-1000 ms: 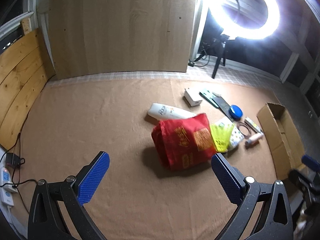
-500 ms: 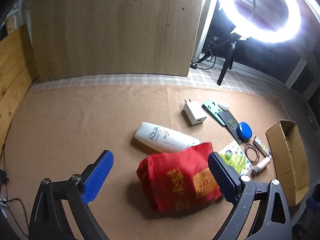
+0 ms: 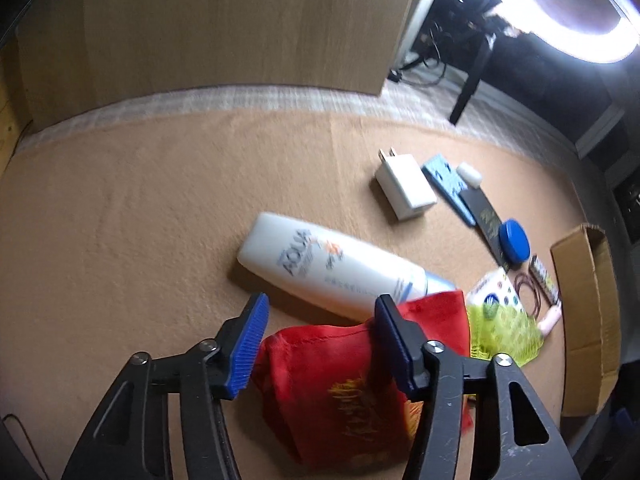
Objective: Organize objects
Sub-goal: 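Move the left tool to the red drawstring bag and close on it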
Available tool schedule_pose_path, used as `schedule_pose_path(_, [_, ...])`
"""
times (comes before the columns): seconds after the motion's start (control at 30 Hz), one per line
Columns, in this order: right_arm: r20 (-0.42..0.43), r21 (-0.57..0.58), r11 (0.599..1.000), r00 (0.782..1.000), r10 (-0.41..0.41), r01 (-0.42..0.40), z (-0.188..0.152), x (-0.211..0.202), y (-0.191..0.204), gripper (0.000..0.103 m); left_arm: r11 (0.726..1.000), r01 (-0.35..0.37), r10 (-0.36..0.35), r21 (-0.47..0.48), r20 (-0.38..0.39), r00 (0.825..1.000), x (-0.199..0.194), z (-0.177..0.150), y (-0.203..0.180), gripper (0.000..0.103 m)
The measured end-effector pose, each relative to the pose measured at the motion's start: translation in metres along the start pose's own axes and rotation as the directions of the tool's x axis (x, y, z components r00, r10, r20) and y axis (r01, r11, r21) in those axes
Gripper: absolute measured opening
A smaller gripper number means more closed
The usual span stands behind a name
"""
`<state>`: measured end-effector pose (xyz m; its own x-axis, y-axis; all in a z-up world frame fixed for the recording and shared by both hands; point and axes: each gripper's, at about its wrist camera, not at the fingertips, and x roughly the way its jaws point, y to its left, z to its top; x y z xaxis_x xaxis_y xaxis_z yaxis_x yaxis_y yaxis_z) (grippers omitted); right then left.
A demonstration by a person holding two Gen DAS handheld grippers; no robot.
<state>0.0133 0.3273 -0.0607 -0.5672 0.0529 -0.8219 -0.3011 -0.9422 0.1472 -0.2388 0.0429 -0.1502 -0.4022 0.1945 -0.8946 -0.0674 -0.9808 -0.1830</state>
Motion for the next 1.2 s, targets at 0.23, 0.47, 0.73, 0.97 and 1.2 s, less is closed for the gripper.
schedule_pose_path(0.23, [-0.001,-0.004,1.0,1.0,0.013,-0.013,-0.001,0.001,0.003,0.102,0.999,0.035,-0.035,0.007,-0.046,0.998,0.012,-0.031,-0.005,0.056])
schedule_pose_path(0.47, [-0.007,-0.011,0.999,0.999,0.035,-0.035,-0.001,0.006,0.01,0.103,0.997,0.072,-0.073,-0.023,-0.036,0.997,-0.001,-0.07,-0.007,0.056])
schedule_pose_path(0.73, [-0.022,-0.038,0.996,0.997,0.079,-0.08,-0.001,0.018,0.027,0.103,0.995,0.095,-0.093,0.04,-0.04,0.995,-0.016,-0.113,-0.034,0.056])
schedule_pose_path(0.97, [-0.021,-0.067,0.99,0.992,0.125,-0.126,-0.004,0.026,0.04,0.103,0.994,0.101,-0.101,0.035,0.019,0.995,-0.055,-0.118,-0.023,0.068])
schedule_pose_path(1.2, [-0.095,-0.034,0.968,0.964,0.246,-0.251,-0.007,0.051,0.049,0.103,0.989,0.147,-0.148,0.017,0.013,0.989,-0.09,-0.134,0.009,0.087])
